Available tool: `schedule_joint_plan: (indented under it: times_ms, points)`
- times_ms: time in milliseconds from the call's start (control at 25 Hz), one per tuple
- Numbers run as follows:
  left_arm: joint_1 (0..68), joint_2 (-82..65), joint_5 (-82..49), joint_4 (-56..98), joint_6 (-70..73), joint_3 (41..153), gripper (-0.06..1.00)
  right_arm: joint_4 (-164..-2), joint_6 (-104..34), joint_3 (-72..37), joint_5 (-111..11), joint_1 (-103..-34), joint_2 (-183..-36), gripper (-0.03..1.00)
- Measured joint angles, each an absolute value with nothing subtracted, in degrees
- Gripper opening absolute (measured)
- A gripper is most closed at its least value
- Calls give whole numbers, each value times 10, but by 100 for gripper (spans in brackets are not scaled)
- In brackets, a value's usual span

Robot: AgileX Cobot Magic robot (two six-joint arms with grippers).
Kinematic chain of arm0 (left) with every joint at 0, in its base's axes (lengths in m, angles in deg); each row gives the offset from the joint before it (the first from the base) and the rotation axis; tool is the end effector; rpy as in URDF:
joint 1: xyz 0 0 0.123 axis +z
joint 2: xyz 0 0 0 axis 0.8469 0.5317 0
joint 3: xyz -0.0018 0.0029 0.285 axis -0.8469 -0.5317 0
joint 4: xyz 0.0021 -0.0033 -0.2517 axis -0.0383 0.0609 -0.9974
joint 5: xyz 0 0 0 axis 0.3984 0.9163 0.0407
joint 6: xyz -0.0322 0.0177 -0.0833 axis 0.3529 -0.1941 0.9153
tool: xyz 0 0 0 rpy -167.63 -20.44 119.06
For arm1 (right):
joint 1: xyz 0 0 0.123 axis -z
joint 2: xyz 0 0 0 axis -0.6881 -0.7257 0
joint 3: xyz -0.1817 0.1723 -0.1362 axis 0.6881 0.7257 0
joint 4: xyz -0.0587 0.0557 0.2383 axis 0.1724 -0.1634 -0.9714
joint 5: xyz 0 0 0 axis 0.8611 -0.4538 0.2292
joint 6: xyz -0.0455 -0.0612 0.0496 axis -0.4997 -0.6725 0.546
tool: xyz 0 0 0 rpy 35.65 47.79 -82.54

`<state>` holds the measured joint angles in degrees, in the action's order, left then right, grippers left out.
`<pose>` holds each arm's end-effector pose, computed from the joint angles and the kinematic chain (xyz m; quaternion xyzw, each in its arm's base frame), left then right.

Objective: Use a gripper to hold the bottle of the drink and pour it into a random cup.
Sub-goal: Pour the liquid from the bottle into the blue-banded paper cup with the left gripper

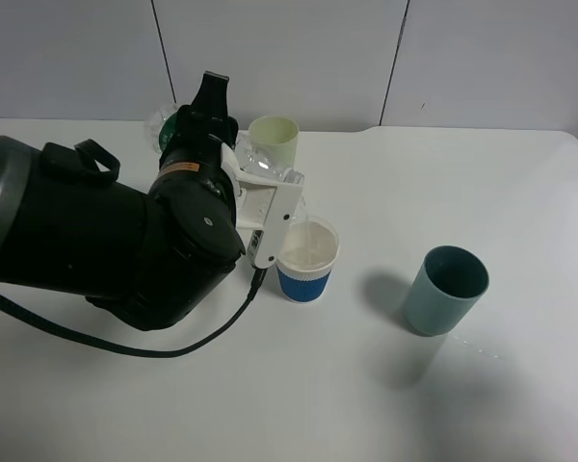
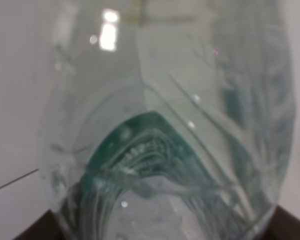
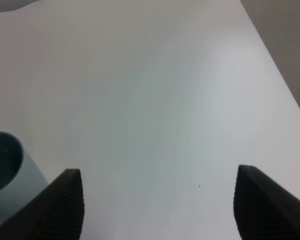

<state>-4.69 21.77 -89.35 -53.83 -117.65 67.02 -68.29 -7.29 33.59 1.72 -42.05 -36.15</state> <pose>0.2171 -0.2336 0.1917 0.5987 0.5163 0.5373 0.2936 -0.0067 -0.0088 0.2778 0.0482 0.8512 -0.0414 0.5210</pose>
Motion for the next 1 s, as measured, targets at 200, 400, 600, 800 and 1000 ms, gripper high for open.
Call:
schedule_joint_plan:
  times_ms: [200,400,600,800,1000]
  points:
    - [-47,218,-894,-537,-1180,670,50,-683,-73,336,17,-421,-361,63]
    - [-47,218,-894,-528,-1182,670,50,-683,-73,336,17,-421,-361,63]
    - [-47,218,-894,-524,-1182,670,50,-683,-73,336,17,-421,-361,63]
    - [-47,218,-894,-522,-1182,670,50,-683,-73,336,17,-421,-361,63]
    - [-47,218,-894,-521,-1182,670,50,-683,-73,336,17,-421,-361,63]
